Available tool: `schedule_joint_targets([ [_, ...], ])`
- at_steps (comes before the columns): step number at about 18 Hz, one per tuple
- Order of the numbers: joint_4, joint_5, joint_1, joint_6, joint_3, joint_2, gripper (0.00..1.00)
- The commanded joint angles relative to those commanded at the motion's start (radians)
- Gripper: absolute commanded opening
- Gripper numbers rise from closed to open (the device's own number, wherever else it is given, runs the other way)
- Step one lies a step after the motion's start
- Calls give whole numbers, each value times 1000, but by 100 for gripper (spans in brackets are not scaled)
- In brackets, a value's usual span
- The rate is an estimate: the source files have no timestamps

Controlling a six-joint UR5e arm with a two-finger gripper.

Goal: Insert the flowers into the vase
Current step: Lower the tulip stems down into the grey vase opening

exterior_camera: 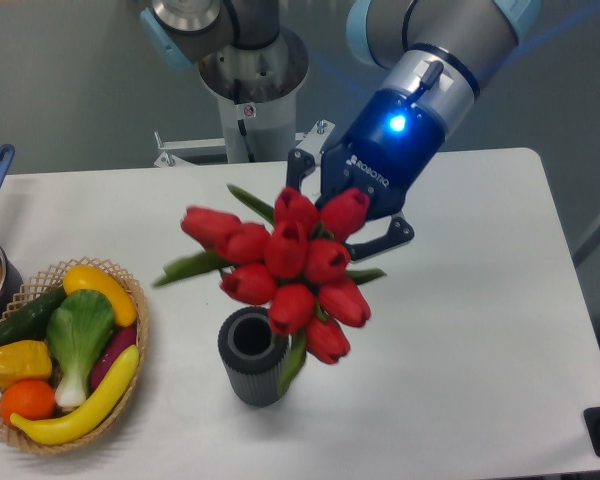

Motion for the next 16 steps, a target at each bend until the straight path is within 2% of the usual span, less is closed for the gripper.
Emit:
schedule_joint_targets([
  [8, 17, -9, -12, 17, -3, -51, 0],
  [10, 23, -58, -29, 61, -5, -75, 0],
  [13, 23, -135, -31, 118, -40, -94, 0],
  [16, 25, -190, -31, 213, -112, -97, 0],
])
